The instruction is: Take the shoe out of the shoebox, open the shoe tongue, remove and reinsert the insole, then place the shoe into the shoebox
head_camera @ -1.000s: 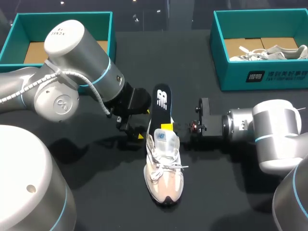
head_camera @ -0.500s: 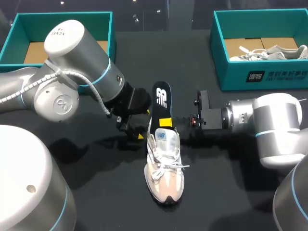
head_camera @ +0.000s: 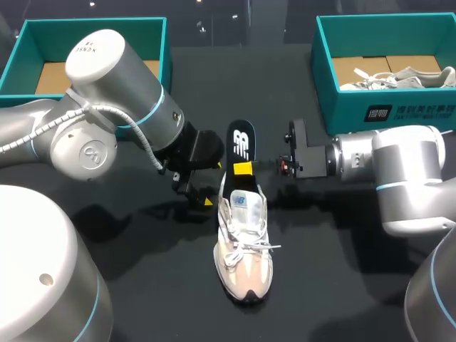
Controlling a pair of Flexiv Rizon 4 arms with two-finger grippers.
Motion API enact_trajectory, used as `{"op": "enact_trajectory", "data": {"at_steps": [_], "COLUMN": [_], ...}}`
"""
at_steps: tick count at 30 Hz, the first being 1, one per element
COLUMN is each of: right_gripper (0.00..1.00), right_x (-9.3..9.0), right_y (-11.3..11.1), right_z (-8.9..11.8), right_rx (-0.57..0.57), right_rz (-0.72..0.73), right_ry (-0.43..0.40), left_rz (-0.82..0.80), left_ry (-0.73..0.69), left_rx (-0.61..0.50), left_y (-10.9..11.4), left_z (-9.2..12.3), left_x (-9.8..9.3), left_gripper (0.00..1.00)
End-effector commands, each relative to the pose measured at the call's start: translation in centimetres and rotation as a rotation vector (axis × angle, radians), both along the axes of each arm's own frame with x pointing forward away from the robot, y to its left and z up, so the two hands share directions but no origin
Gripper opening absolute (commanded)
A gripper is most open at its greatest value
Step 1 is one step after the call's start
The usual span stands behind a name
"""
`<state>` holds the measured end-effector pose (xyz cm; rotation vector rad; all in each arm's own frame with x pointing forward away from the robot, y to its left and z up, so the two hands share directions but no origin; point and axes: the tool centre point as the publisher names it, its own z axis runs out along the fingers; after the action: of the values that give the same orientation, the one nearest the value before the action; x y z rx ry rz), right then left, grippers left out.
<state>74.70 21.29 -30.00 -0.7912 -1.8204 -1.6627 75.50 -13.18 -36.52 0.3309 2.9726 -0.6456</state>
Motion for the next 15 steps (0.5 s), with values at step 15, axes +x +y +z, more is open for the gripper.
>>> {"op": "enact_trajectory", "data": {"at_steps": [15], "right_gripper": [0.0], "right_x": [-1.1], "right_y": [-0.2], "right_z": [-3.9], "right_rx": [0.012], "right_rz": [-0.014], "right_ry": [0.177], "left_rz": [-0.001], "left_ry": [0.0], "left_rx": [-0.001], "left_y": [0.2], "left_z": [0.1], "left_x": [-0.1], "left_gripper": [1.0]}}
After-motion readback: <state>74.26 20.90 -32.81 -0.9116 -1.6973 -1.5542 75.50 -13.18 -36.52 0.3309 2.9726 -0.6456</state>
